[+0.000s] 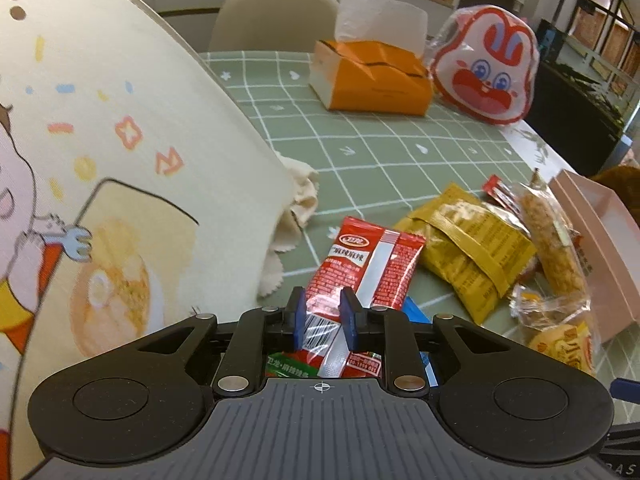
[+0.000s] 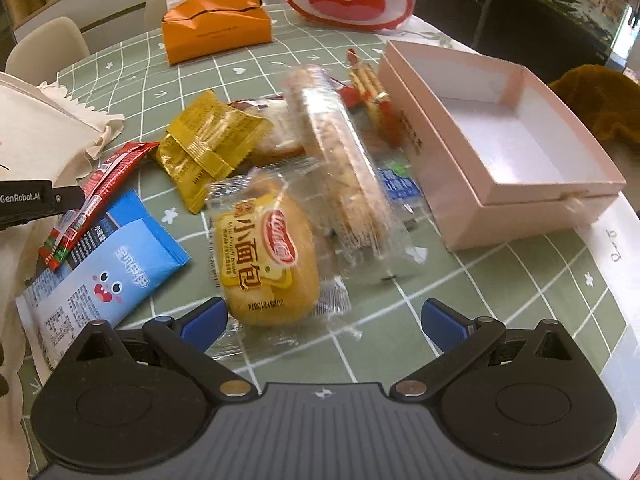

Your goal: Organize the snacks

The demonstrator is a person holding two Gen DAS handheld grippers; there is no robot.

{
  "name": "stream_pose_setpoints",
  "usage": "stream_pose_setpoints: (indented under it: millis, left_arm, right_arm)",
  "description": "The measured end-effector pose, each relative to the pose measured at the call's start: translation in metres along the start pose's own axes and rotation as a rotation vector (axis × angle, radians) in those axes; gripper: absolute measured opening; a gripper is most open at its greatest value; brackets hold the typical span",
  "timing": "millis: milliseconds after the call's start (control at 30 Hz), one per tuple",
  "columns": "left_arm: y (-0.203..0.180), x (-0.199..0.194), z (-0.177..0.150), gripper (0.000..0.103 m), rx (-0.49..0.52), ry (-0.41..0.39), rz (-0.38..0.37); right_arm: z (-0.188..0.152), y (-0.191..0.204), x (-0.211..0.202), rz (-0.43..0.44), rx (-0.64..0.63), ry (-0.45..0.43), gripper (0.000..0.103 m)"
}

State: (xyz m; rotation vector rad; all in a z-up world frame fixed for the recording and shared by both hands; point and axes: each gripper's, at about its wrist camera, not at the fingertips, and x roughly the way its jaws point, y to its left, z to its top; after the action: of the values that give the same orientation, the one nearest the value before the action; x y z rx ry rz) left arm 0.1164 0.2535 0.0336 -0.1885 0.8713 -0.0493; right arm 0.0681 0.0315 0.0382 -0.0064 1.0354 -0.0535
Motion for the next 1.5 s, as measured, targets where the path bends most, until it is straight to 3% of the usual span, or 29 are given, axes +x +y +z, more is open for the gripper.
stream_pose_setpoints:
  millis: [600, 867, 1100, 1233, 1400, 1500]
  left_arm:
    - [-0.026, -0.020, -0.014, 0.026, -0.024, 0.130, -0.209]
    - [0.008, -0.040, -0.022, 0.026, -0.085, 0.122, -0.118]
    - [0.028, -0.056, -0.030, 0.026, -0.155, 0.096, -0.155]
    - [0.028, -0.063, -0.032, 0.026, -0.142, 0.102, -0.143]
    - [0.025, -0.065, -0.045, 0.026, -0.125, 0.134, -0.121]
    - [0.021, -0.064, -0.052, 0.026, -0.102, 0.157, -0.140]
  right_arm:
    - [-0.013, -0.014, -0.001, 0.025, -0.017, 0.024, 0.103]
    - [-0.019, -0.007, 0.001, 0.062, 0.019, 0.020, 0.103]
    - [-0.010, 0.014, -0.021, 0.076, -0.032, -0.061, 0.103]
    - [0.008, 0.035, -0.036, 0.129, -0.049, -0.091, 0.103]
    - [0.042, 0.076, -0.027, 0.134, -0.148, -0.107, 0.103]
    - [0.062, 0.109, -0.002, 0.137, -0.257, -0.030, 0.103]
